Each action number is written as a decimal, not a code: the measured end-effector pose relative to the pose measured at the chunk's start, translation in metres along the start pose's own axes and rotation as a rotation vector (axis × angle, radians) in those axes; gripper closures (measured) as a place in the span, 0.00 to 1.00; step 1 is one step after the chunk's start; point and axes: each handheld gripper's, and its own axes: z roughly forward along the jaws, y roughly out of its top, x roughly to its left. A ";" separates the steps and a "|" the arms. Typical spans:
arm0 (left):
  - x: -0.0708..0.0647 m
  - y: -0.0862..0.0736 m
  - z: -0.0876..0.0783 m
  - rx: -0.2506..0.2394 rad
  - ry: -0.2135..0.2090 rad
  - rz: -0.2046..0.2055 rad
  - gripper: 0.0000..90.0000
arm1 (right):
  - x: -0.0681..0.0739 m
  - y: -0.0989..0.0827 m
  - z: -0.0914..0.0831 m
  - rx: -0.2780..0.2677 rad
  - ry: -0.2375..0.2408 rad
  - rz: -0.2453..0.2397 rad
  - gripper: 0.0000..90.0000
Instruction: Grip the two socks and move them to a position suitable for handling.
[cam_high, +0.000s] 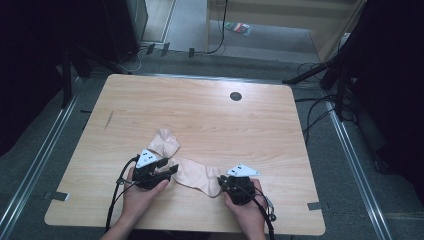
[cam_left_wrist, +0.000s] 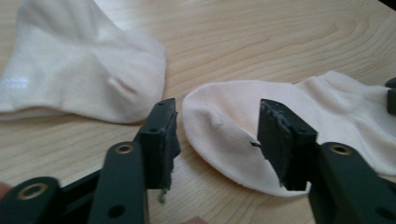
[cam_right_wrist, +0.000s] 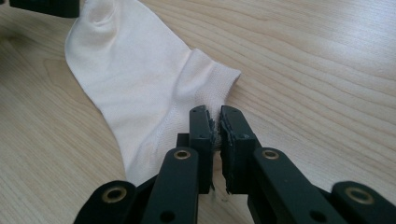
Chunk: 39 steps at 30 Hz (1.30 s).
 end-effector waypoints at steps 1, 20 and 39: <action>-0.001 0.000 0.001 0.008 -0.002 0.001 0.51 | 0.000 0.000 0.000 0.000 0.001 0.000 0.94; -0.025 -0.021 -0.037 0.024 -0.023 0.007 1.00 | -0.001 0.008 -0.015 -0.014 0.028 -0.054 0.96; -0.024 -0.034 -0.043 0.009 0.056 -0.072 0.51 | -0.004 0.012 -0.001 0.050 0.072 -0.087 0.64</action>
